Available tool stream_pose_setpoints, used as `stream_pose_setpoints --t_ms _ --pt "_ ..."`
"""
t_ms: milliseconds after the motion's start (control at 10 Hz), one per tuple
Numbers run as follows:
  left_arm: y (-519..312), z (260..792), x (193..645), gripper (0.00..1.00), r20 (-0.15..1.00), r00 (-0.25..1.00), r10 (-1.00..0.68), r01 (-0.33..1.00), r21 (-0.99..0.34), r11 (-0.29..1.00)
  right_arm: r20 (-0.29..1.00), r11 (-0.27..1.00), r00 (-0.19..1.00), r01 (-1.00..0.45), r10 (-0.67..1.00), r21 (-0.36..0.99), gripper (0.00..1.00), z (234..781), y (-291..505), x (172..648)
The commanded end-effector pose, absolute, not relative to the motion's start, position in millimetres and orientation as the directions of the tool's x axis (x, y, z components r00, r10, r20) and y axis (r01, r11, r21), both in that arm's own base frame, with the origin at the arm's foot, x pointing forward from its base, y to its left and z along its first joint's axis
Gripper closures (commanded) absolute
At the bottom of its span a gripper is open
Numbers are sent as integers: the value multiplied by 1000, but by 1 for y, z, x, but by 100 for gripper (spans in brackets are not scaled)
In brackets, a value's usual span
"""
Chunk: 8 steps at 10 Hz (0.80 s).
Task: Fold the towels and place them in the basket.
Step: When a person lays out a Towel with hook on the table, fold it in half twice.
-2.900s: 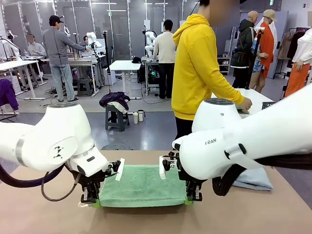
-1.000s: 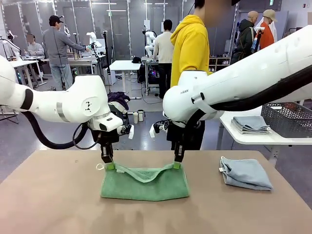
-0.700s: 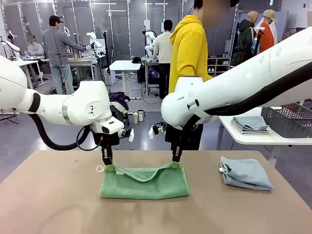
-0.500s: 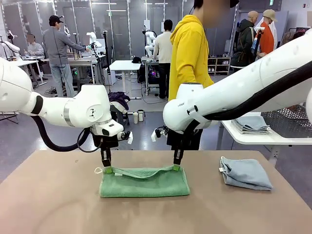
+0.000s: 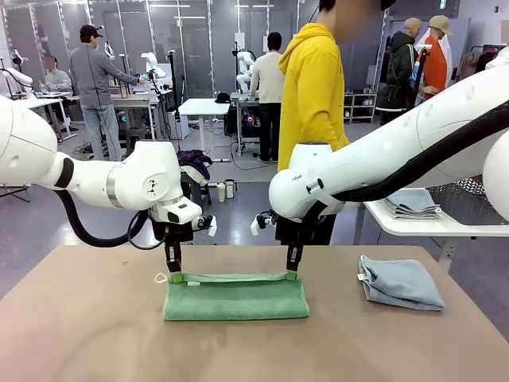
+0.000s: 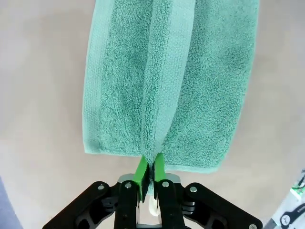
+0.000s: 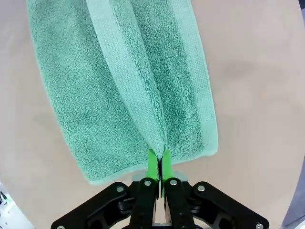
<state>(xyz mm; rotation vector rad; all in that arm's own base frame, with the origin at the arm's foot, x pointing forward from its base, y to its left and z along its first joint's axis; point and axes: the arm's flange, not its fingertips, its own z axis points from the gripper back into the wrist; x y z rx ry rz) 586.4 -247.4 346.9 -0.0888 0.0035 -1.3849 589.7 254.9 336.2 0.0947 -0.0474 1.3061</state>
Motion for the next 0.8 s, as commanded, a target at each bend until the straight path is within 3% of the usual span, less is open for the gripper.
stream_pose_setpoints --t_ms 0,700 --pt "-248 346 593 93 63 196 -979 981 -20 195 88 271 273 -962 958 37 96 338 257 588" --pt "-257 346 592 93 36 155 -987 987 -56 153 80 261 267 -963 960 71 96 333 256 598"
